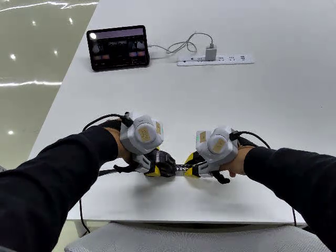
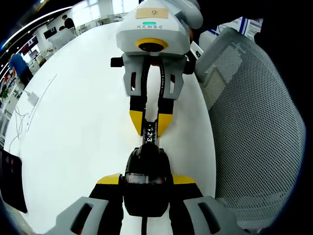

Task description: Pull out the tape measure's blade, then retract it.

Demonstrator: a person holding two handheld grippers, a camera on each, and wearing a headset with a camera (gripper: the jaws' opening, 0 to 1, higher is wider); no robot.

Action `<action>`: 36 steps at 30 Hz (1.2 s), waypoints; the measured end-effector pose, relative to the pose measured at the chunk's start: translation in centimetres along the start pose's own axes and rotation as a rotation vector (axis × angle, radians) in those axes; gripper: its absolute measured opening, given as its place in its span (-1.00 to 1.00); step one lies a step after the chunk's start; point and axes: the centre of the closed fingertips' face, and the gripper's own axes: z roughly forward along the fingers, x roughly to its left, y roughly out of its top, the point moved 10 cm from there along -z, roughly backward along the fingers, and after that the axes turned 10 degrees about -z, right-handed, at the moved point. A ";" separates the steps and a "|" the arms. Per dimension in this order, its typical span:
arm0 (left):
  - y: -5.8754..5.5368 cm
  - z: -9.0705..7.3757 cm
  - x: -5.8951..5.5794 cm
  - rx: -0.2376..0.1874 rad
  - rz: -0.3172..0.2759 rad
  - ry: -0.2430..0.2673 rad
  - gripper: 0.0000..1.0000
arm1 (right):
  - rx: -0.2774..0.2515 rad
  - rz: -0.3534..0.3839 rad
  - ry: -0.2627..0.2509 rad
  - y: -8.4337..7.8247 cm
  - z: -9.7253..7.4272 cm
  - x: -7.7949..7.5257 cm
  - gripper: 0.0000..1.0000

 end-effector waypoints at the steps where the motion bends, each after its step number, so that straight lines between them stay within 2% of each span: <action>1: 0.0 0.0 0.0 -0.001 -0.001 0.000 -0.37 | 0.000 -0.002 -0.001 -0.1 -0.1 -0.1 -0.78; 36: 0.0 -0.1 -0.1 -0.006 -0.005 0.000 -0.37 | 0.026 0.006 -0.020 -1.8 -2.0 0.6 -0.78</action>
